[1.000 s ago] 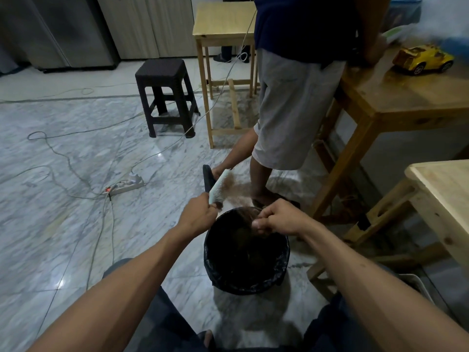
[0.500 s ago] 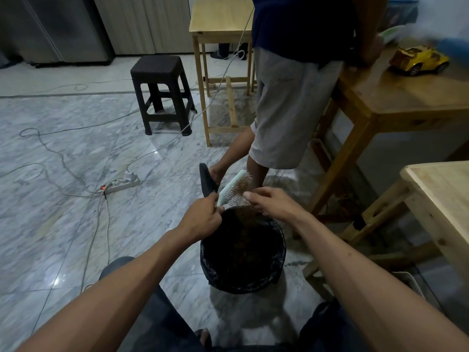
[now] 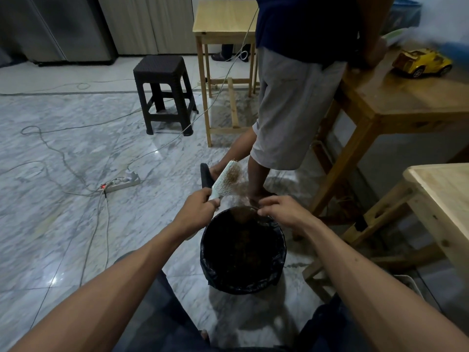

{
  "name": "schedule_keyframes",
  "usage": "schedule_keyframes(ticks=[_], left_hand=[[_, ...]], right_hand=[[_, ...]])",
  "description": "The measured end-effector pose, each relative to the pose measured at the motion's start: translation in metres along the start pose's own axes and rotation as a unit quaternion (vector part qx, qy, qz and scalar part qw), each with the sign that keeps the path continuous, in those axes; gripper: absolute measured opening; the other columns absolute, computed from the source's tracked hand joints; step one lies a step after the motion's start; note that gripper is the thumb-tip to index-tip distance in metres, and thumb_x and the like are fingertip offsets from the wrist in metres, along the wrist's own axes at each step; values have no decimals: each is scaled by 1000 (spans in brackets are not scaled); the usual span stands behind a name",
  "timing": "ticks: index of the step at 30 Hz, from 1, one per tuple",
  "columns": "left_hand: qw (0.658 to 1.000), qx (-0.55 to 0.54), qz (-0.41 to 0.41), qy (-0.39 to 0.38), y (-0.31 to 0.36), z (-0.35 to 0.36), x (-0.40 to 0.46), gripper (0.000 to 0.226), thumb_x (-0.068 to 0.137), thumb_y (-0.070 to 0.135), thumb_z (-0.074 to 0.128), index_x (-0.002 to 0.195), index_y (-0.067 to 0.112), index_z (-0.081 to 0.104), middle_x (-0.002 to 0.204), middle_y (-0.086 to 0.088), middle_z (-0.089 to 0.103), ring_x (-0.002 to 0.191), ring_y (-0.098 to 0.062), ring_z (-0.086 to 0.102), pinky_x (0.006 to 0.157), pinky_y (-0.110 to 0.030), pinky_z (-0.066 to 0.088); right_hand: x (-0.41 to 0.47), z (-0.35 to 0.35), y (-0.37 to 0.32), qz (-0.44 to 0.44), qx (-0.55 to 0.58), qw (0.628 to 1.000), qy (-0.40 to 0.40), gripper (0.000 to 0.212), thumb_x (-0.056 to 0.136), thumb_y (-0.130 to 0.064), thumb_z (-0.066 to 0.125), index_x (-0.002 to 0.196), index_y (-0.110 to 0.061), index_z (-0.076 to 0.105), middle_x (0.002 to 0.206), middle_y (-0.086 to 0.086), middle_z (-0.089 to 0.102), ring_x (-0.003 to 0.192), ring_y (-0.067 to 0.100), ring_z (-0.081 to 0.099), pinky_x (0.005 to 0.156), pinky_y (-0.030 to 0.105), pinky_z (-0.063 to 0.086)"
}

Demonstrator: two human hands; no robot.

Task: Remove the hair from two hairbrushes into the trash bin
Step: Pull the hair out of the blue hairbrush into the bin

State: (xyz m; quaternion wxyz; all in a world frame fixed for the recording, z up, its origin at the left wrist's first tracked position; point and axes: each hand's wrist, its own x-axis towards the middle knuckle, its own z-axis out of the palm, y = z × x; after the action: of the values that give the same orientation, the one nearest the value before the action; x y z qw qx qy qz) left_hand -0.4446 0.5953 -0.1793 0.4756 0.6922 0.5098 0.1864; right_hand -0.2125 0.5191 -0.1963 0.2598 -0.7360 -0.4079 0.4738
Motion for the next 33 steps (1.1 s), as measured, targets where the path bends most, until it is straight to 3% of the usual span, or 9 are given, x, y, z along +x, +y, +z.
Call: schedule_keyframes(ticks=[4,10,14,17,20,24,27,31,33], left_hand=[[997,68,45,-9,-1,5,3,13,97,24,53,101,13,59,86,-12,61,71,-27,54,65,-43,44],[999,-7,24,-39,-1,11,0,7,95,22,54,89,18,57,74,-2,53,57,-15,45,56,-35,36],[992,-118,-41,-25,-4,2,2,14,96,11,54,82,11,53,67,-4,49,47,-16,40,46,-28,32],[986,-153,-57,-13,-3,3,2,13,96,7,53,83,5,52,66,-7,48,45,-18,38,45,-27,31],[994,-104,-41,-7,-2,9,2,11,95,13,53,87,5,54,66,-6,46,45,-17,40,47,-29,34],[999,42,31,0,5,9,0,16,95,23,54,99,8,58,75,-9,54,61,-22,49,61,-39,37],[986,141,88,-3,13,10,-4,15,99,23,52,103,9,57,87,-12,62,76,-25,57,67,-38,42],[982,156,103,2,16,10,-4,15,99,24,52,104,10,56,91,-13,65,80,-26,59,72,-44,47],[984,160,81,13,15,8,-1,17,98,24,53,107,10,58,92,-14,65,80,-28,59,72,-45,47]], right_hand=[[0,-2,-18,-45,133,990,25,73,82,-53,75,145,-22,57,136,-1,62,123,15,61,107,39,49],[3,15,-8,-98,140,984,50,20,91,-31,79,84,-12,82,82,10,80,75,13,70,83,42,57],[-3,13,3,-75,98,991,45,18,92,-25,78,88,-9,82,84,14,80,75,15,69,80,38,59],[-13,6,5,-66,42,997,26,14,92,-25,78,88,-13,83,82,5,81,77,11,71,70,19,56],[-12,4,2,-68,-13,997,20,17,92,-31,77,94,-16,84,96,9,82,91,23,75,82,30,56],[-12,-1,-17,-60,44,997,-7,82,72,-62,76,142,-22,61,140,2,65,125,21,61,109,39,47],[-9,-2,-27,-81,110,991,-4,113,59,-80,79,150,-21,51,143,-2,61,129,18,61,111,44,48],[-4,7,-28,-119,152,981,-13,19,96,-28,74,95,-9,76,77,-1,77,66,6,71,65,19,56],[-1,11,-25,-125,158,980,7,19,99,-15,69,82,-9,76,63,0,71,55,9,62,54,17,51]])
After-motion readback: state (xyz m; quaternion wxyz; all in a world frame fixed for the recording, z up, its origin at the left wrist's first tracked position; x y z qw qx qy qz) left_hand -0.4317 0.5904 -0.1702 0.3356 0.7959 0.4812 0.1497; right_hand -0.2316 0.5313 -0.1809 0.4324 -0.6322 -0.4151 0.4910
